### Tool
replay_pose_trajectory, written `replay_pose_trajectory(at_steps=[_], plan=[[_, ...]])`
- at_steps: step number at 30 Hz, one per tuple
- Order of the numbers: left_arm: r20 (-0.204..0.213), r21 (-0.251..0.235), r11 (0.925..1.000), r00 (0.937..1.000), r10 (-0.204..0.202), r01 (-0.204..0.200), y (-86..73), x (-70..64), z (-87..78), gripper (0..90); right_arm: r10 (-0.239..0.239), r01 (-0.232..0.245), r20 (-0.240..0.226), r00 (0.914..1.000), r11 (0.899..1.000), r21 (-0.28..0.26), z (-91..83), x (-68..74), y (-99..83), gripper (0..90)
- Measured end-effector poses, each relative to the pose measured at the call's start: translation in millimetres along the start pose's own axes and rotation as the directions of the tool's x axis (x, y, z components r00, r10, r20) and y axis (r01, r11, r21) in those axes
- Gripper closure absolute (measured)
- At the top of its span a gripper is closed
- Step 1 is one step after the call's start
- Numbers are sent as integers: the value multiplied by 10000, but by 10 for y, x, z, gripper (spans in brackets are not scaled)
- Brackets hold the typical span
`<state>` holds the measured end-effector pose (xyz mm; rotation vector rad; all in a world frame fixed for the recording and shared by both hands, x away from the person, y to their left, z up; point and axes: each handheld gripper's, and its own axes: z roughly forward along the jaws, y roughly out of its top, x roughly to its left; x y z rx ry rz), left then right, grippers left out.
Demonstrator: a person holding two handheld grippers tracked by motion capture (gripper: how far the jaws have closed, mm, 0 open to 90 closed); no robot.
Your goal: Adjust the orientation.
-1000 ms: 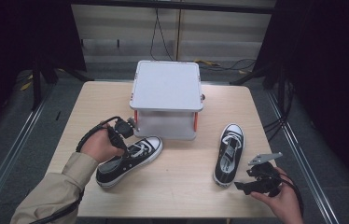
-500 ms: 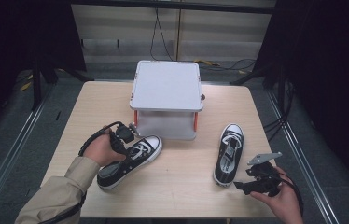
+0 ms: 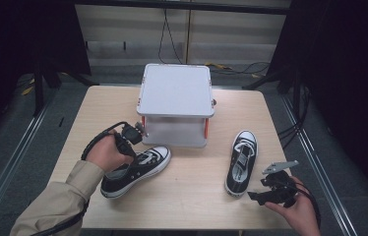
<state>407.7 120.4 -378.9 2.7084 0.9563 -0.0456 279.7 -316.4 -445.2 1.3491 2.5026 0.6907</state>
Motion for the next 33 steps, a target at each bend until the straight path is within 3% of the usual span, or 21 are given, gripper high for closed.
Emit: replay_pose_trajectory(at_steps=[5,8,11,13,14,16,17,18,20,22,24,26,27,28,31,33], plan=[[60,267,9996,10000,37,-39,42,-26,-47,834,3,-3,-47,10000,10000,-39,-4,4,2,285],[170,862,9954,9991,394,-407,-20,-19,73,831,-85,85,-74,9999,10000,-37,2,17,4,283],[124,1201,9917,9989,453,-464,-89,-10,169,829,-95,95,-40,9999,9999,-42,-2,22,8,283],[177,1048,9935,9990,419,-436,-166,7,205,829,-101,101,-72,9999,9999,-48,-6,26,13,283],[176,553,9979,9993,317,-327,-229,11,193,827,-108,108,-76,9999,9999,-78,-4,25,14,283],[129,416,9984,9992,372,-377,-242,3,189,793,-118,117,-64,9999,9999,-89,-3,25,17,283],[97,4,9980,9980,632,-633,-252,-3,187,793,-106,106,-61,9999,9999,-84,-1,27,22,283],[-120,-471,9972,9983,569,-574,-235,-7,220,660,-110,109,-65,9999,9999,-59,1,34,36,283],[-82,-187,9978,9980,632,-633,-190,3,280,609,-143,143,-92,9999,9999,-68,11,45,49,284],[-31,-445,9973,9983,584,-585,-152,6,346,544,-186,186,-96,9998,9998,-48,20,52,57,283],[29,-256,9982,9985,538,-538,-137,4,379,624,-183,182,-119,9998,9998,-42,26,51,55,283],[-147,59,9954,9953,959,-958,-112,-20,444,655,-209,209,-103,9997,9998,-14,27,47,52,283],[-168,288,9961,9964,833,-828,-81,-26,456,731,-166,165,-99,9998,9999,-34,33,37,45,283],[-353,470,9934,9937,1066,-1049,-58,-51,458,746,-183,183,-83,9998,9998,-6,32,33,42,284],[-659,517,9914,9902,1232,-1199,-28,-122,449,774,-151,151,-78,9999,9999,-16,33,28,33,284],[-425,410,9973,9971,625,-607,-16,-103,369,841,-144,144,-58,9999,9999,-67,21,24,33,284]])
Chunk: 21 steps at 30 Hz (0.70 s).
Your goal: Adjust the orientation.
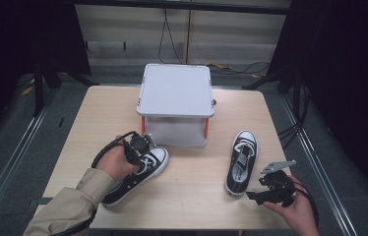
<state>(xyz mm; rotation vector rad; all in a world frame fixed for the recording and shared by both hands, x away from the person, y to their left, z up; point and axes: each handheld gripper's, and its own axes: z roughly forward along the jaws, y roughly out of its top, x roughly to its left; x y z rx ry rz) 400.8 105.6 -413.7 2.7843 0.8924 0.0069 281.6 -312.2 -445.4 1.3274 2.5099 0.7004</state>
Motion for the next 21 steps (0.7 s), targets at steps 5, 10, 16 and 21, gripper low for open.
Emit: replay_pose_trajectory(at_steps=[5,10,16,21], plan=[[216,-63,9999,9997,-116,117,-6,-18,-170,867,12,-12,35,10000,10000,-35,-3,-15,-4,287],[153,-70,9998,9997,-171,172,-14,4,-311,868,66,-66,25,10000,9999,-111,-8,-24,-14,287],[780,-81,9999,9969,-113,120,1,-22,-202,862,52,-51,60,10000,9999,-122,-23,-15,-10,287],[1060,-89,9993,9936,383,-375,-38,-110,-117,785,-17,18,37,10000,9999,-144,-36,-7,-6,287]])
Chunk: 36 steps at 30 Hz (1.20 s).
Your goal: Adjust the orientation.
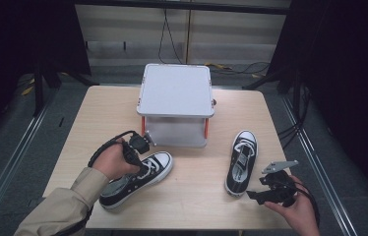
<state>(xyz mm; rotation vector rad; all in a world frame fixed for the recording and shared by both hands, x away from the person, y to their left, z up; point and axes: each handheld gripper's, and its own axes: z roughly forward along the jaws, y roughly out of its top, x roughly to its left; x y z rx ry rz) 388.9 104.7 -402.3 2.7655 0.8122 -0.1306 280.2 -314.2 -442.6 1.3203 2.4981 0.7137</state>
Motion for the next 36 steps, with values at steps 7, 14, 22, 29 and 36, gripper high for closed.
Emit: replay_pose_trajectory(at_steps=[7,14,22,29,36], plan=[[-864,-124,9990,9953,-447,437,-294,45,-313,555,121,-120,31,9999,9999,-91,-25,-21,-34,287],[-1358,275,9854,9773,-1626,1678,-915,230,-179,499,107,-105,96,9999,9998,-194,-59,-2,-6,287],[-913,625,9675,9668,-2388,2449,-1038,288,170,701,-80,81,48,10000,9999,-148,-17,40,51,292],[-1979,316,9626,9457,-2580,2692,-1042,366,84,854,-90,91,52,9999,9998,-191,-17,13,34,293],[-2258,109,9683,9440,-2406,2494,-1023,391,-89,850,-9,12,107,9999,9997,-227,-29,-5,28,294]])
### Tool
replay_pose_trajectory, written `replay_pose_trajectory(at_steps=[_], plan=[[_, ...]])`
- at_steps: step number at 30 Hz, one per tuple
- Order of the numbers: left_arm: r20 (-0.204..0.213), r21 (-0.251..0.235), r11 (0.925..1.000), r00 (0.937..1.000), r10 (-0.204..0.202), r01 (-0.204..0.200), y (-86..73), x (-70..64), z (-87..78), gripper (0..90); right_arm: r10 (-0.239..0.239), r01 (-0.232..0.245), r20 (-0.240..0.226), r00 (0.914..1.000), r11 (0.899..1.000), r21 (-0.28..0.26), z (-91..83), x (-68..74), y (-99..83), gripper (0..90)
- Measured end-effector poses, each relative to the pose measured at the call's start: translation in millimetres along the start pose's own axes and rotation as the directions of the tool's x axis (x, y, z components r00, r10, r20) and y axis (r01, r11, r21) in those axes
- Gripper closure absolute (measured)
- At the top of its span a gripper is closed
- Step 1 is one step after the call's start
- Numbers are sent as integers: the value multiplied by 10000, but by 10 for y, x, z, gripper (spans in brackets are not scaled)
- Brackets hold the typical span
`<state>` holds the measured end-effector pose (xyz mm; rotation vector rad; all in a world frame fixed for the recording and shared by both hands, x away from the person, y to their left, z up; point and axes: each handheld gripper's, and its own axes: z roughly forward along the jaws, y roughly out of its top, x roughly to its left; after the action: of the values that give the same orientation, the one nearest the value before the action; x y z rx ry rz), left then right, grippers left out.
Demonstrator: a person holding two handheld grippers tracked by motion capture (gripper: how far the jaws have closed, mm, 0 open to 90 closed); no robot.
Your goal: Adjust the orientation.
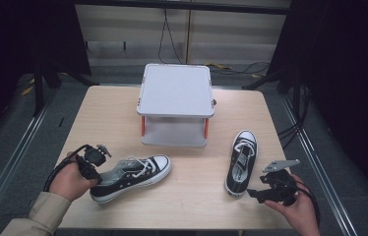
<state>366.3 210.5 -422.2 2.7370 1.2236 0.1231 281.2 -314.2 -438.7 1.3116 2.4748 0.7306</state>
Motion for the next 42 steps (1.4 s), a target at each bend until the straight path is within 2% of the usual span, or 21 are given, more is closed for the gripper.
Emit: replay_pose_trajectory(at_steps=[3,4,6,7,9,10,15,18,20,23,27,29,34,39,42], plan=[[-18,-234,9997,10000,83,-84,19,16,-80,851,-21,21,-6,10000,10000,-22,-1,9,7,294],[-149,-511,9986,9998,144,-151,42,9,-164,851,-25,25,-27,10000,10000,-4,0,13,8,294],[-117,-567,9982,9998,173,-179,57,8,-210,851,-23,23,-5,10000,10000,11,3,11,6,294],[-230,-682,9969,9990,388,-403,88,0,-300,850,-7,7,-22,10000,10000,6,7,12,4,294],[-204,-683,9967,9989,415,-428,106,-11,-338,850,-8,8,-26,10000,10000,28,6,11,2,294],[-219,-663,9958,9979,612,-625,149,-31,-404,849,1,-2,7,10000,10000,36,4,7,0,294],[-201,-629,9934,9953,944,-955,240,-80,-500,845,11,-12,-18,10000,10000,-40,-4,1,-2,294],[-10,-578,9910,9926,1211,-1210,334,-127,-573,844,-1,1,-40,10000,10000,-1,0,-1,-4,294],[48,-570,9908,9924,1229,-1224,356,-139,-591,844,3,-3,-37,10000,10000,-14,2,-4,-5,294],[205,-418,9879,9884,1506,-1496,456,-170,-655,843,41,-41,-38,10000,10000,-6,1,-11,-10,294],[264,-419,9852,9855,1674,-1662,524,-187,-703,842,89,-89,-25,10000,10000,-11,-2,-22,-18,294],[421,-383,9848,9844,1710,-1694,565,-190,-748,841,84,-84,9,10000,10000,-7,-5,-24,-20,294],[341,-492,9797,9800,1961,-1943,705,-211,-948,841,68,-68,-30,10000,10000,3,7,-36,-33,294],[367,-516,9796,9798,1964,-1944,819,-207,-1083,841,62,-62,-36,10000,10000,-21,11,-40,-39,294],[373,-651,9756,9765,2124,-2097,920,-208,-1200,842,69,-69,-57,10000,10000,9,11,-42,-41,294]])
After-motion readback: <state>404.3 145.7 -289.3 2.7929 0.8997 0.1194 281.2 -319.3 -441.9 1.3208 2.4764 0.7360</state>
